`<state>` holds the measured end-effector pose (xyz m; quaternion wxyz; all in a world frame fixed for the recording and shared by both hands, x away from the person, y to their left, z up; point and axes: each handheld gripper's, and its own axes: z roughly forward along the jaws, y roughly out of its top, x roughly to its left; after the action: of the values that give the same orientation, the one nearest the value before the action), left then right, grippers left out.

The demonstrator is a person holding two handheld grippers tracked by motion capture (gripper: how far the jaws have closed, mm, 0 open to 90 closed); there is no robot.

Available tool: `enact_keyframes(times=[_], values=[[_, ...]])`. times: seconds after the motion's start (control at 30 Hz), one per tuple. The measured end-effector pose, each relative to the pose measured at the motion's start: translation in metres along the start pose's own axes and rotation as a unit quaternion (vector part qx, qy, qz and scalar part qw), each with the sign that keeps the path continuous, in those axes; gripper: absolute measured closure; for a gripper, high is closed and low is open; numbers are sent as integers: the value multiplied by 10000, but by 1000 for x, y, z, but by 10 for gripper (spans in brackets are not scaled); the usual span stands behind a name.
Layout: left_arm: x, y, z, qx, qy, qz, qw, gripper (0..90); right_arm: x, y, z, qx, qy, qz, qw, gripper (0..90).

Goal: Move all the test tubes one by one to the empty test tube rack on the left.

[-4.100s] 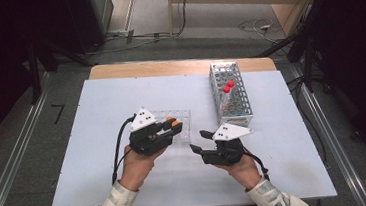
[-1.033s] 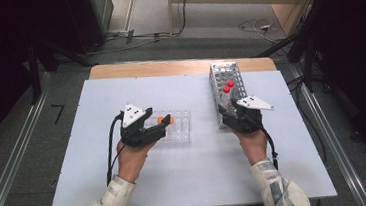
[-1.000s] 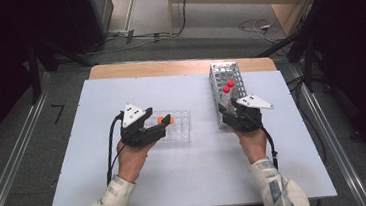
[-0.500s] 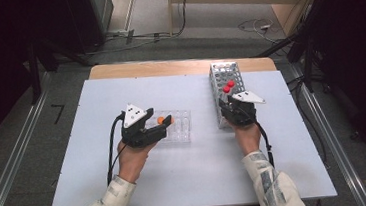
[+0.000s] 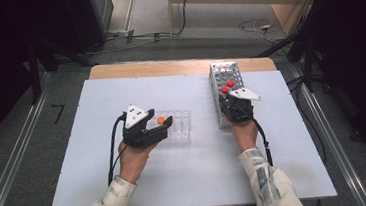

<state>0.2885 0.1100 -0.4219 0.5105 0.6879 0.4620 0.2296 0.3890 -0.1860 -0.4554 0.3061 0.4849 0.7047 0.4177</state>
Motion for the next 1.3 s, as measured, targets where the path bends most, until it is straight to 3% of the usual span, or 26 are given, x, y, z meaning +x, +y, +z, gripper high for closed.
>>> enact_keyframes(times=[0.23,0.63,1.13,1.23,1.3], values=[[0,0,1,6,-7,-9,10000,329,-4,7,-8,-156,31,22,9999,716],[0,0,-1,-30,17,-43,10000,319,-4,32,-39,-592,217,-57,9980,715],[-2,1,-2,-65,7,-41,10000,319,5,32,-66,-552,801,-268,9949,715],[-2,2,-3,-103,-11,-70,9999,319,8,27,-69,-479,1096,-255,9925,714],[-2,3,-4,-100,-18,-52,9999,319,11,25,-71,-431,1159,-362,9917,714]])
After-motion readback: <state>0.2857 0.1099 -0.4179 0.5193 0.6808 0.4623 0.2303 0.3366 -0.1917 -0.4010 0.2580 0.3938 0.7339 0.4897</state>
